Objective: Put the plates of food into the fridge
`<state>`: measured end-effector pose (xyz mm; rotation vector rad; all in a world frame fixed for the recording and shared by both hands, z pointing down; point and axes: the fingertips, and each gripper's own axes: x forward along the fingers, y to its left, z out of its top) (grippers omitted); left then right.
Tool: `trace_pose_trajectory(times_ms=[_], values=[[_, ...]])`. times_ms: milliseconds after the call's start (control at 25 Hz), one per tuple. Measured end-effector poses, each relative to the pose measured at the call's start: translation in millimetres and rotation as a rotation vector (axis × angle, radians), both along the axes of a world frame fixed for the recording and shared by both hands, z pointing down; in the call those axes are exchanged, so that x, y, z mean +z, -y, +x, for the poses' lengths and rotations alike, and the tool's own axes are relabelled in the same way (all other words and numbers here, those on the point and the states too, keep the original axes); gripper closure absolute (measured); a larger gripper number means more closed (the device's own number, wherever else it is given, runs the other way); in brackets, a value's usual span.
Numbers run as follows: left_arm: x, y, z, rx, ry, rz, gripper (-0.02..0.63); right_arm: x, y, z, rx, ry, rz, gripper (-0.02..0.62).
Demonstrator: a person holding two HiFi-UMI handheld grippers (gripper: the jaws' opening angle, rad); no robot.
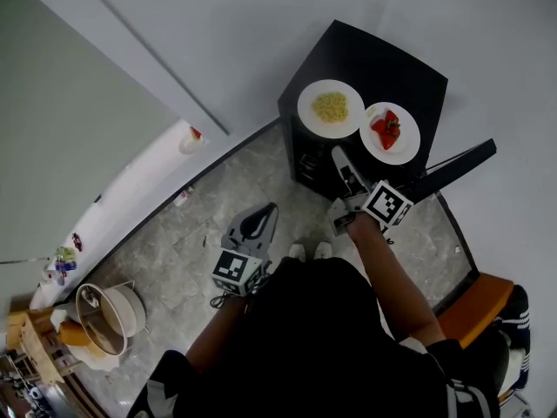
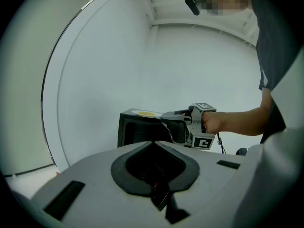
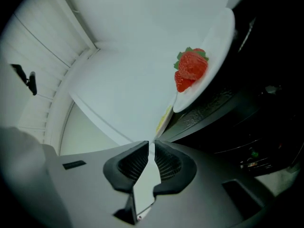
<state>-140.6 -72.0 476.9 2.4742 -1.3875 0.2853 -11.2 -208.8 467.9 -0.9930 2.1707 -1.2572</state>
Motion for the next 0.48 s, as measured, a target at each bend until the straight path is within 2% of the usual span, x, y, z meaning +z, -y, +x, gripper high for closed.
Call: trace_pose_trajectory(times_ms=[160,240,480], values=[[6.9,3.4,-2.7,0.001,-0.008,0.001,0.575,-1.5,10.3,0.2,0.017,0.084,-0.03,0.56],[7.7,7.1,-4.0,-0.003,-0.011,0.0,0.575,-6.6,15.4,-0.6,0.02,0.128,-0.023,0.515],[12.0,15.2,-5.5,-0.002,-0.008,-0.005,0.575,-1.6,26.6,-0.5,0.032,0.171,-0.046,0.502]])
